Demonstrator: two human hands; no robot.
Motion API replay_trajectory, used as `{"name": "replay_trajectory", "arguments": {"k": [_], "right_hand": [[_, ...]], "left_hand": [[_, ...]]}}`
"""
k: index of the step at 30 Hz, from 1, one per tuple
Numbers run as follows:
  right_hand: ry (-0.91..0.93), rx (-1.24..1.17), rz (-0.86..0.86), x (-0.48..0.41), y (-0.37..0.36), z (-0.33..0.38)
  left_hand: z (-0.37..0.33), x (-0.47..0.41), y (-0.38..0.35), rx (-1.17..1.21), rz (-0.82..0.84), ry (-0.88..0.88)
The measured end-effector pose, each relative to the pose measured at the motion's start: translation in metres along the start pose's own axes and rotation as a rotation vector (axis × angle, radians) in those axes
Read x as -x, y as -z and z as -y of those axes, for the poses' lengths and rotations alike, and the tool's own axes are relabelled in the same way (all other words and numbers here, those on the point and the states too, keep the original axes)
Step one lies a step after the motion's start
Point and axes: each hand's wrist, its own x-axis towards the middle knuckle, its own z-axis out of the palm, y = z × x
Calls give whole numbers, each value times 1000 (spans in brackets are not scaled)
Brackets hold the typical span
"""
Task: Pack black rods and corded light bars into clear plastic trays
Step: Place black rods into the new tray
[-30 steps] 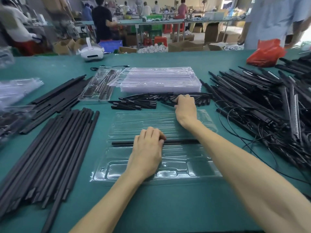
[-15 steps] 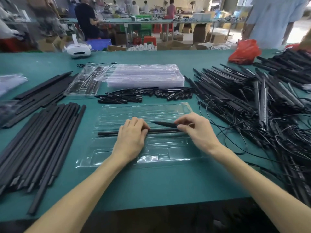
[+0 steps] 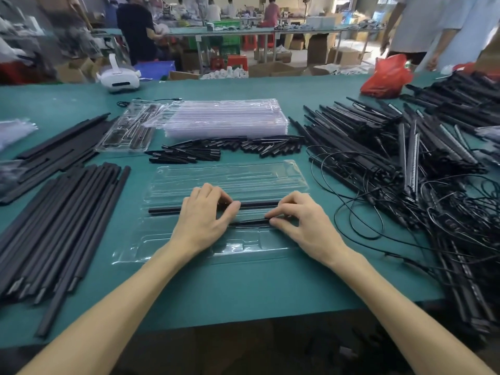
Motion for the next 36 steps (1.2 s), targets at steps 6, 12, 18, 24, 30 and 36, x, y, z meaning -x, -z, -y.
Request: {"name": "replay_trajectory", "arguments": {"k": [6,12,18,24,30,36], "right_hand": [[7,7,-44,3,1,4],[30,93,-43,3,-1,7],[43,113,-48,5,-3,5],[36,104,-60,7,-2,7],[43,125,-71,7,-2,8],[29,128,-44,8,1,10]], "left_hand": [[0,0,-1,-41,22,0],[3,0,-3,-34,5,0],[2,2,-4,-39,6,3],[1,3,-3,-30,42,7],[-2,4,-1,-40,39,8],[-9,5,3,-68,44,0]]}}
